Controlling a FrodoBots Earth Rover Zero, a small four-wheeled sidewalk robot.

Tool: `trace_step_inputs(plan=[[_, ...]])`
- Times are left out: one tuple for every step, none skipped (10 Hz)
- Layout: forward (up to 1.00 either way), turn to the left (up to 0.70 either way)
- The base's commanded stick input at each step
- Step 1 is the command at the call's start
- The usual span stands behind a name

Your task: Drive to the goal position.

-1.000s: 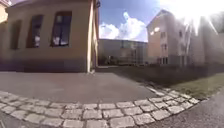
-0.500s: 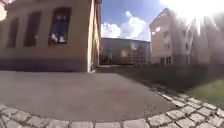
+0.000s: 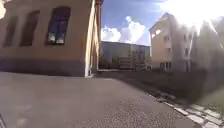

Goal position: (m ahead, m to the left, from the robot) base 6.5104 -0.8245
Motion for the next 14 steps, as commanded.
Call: trace_step_inputs(plan=[[0.85, 0.00], [0.85, 0.00], [0.85, 0.00], [0.85, 0.00], [0.85, 0.00], [0.85, 0.00], [0.85, 0.00], [0.85, 0.00], [0.85, 0.00], [0.85, 0.00], [0.85, -0.08], [0.85, -0.25], [0.85, -0.34], [0.85, -0.34]])
